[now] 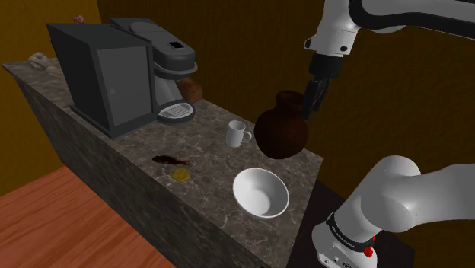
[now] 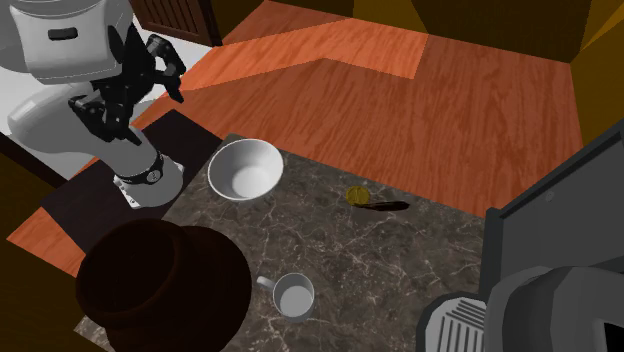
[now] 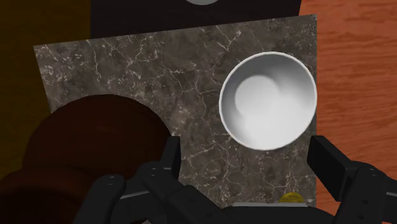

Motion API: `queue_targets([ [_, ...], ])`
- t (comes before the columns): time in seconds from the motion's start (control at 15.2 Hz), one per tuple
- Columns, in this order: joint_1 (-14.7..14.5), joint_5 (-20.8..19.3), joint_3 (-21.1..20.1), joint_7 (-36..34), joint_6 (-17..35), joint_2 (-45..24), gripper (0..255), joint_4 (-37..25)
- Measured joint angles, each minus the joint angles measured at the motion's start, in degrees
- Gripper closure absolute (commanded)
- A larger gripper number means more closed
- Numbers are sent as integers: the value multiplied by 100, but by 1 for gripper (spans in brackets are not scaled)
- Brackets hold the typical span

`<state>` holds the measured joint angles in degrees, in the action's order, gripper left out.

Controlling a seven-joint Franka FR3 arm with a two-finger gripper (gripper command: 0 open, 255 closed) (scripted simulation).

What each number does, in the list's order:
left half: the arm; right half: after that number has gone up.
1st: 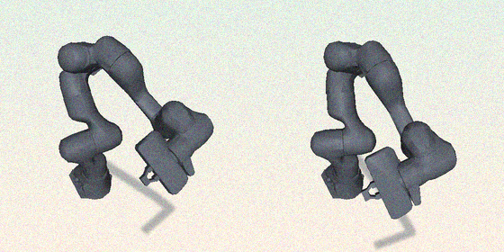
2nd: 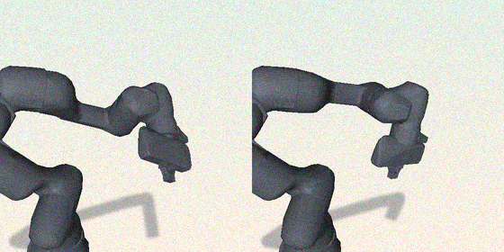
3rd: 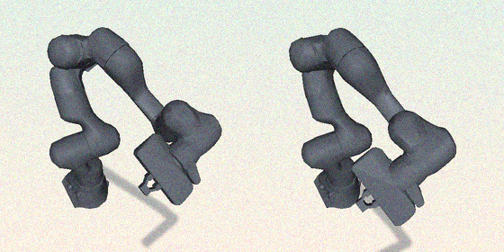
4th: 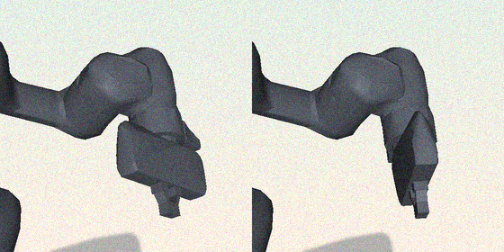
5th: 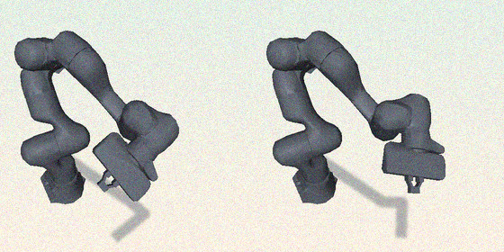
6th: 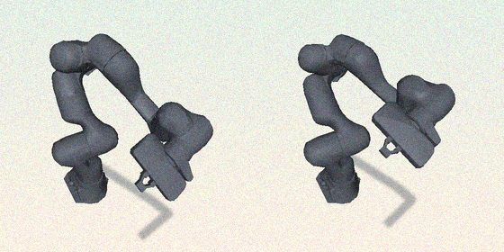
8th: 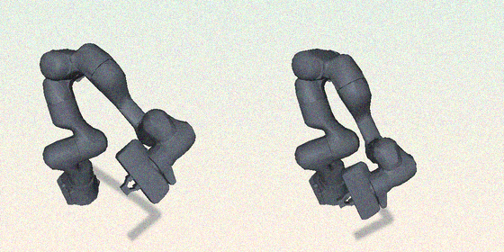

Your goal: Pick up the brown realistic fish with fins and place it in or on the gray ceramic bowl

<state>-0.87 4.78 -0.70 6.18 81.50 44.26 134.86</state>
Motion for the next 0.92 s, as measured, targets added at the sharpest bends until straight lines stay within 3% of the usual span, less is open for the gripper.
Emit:
queue_targets([
  [0.2, -43, 38, -52, 17, 226, -170, 0, 47],
  [0.92, -371, 231, -452, 233, 2136, -1972, 0, 8],
])
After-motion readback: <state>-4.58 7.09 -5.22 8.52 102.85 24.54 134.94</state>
